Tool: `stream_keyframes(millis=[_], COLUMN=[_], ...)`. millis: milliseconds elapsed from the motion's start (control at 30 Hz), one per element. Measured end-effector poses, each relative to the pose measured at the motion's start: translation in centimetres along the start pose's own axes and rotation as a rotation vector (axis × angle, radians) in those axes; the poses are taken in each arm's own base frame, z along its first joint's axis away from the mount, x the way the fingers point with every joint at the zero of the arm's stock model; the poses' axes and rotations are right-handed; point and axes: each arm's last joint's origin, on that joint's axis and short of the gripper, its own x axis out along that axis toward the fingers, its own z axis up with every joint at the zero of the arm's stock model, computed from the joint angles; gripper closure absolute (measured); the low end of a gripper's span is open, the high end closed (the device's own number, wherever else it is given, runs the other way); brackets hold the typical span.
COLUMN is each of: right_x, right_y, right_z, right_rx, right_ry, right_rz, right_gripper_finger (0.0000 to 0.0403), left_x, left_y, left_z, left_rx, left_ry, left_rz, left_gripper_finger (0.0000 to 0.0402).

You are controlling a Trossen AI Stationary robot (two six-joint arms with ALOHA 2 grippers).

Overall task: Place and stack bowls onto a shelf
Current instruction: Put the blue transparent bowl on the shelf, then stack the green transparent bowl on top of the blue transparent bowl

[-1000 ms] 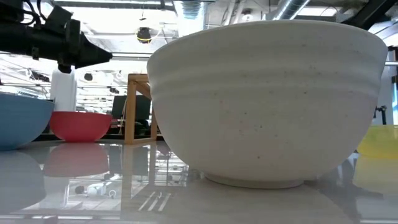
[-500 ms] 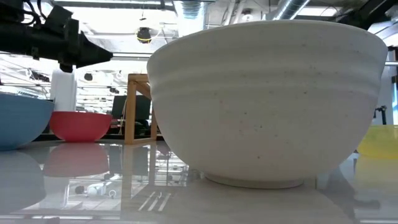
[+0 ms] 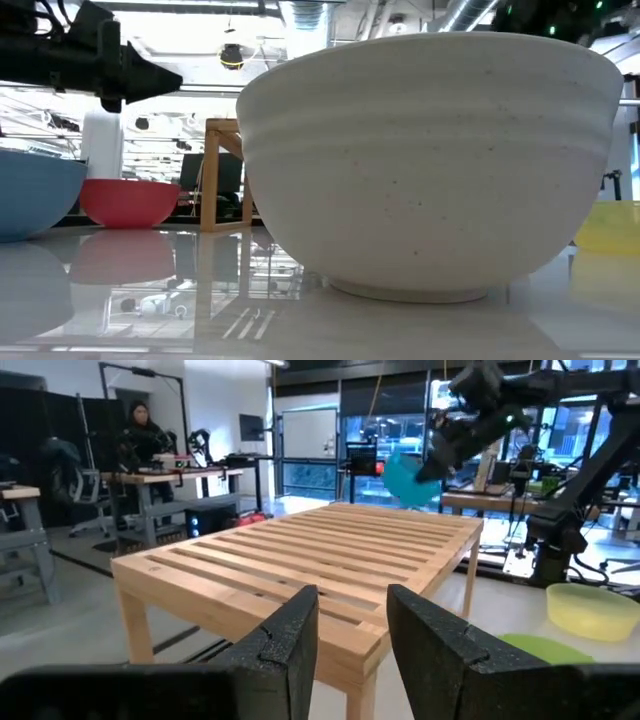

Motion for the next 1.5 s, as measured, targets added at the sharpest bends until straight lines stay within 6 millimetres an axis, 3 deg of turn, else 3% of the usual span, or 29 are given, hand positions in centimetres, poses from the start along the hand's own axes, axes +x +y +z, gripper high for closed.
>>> stream_keyframes(millis=[233, 500, 700, 967, 1200, 1333, 1500], right_x=[-2.2, -0.4, 1.2, 2.3, 2.3, 0.7, -3.1], right_y=[3.2, 8.3, 10.7, 12.3, 12.4, 12.1, 11.2], right_z=[2.2, 1.3, 0.9, 1.5, 1.8, 2.5, 2.9], right_rx=[-0.058, -0.189, -0.288, -0.375, -0.404, -0.399, -0.416], right_ry=[-0.083, 0.097, 0.264, 0.287, 0.275, 0.201, 0.087], right_rz=[0.183, 0.316, 0.256, 0.243, 0.254, 0.258, 0.243], right_gripper_finger=[0.0371, 0.0370, 0.0364, 0.0344, 0.0267, 0.0214, 0.0182], left_x=[0.0, 0.0, 0.0, 0.0, 0.0, 0.0, 0.0], left_y=[0.0, 0.0, 0.0, 0.0, -0.1, -0.1, -0.1], left_z=[0.1, 0.2, 0.2, 0.1, 0.0, 0.0, 0.0], left_rx=[0.005, -0.008, -0.006, -0.003, 0.002, 0.010, 0.029], left_ry=[-0.012, -0.016, -0.018, -0.010, 0.002, 0.002, 0.000], left_rz=[-0.018, -0.018, -0.017, -0.018, -0.018, -0.018, -0.048], left_gripper_finger=[0.0292, 0.0292, 0.0292, 0.0292, 0.0292, 0.0292, 0.0292])
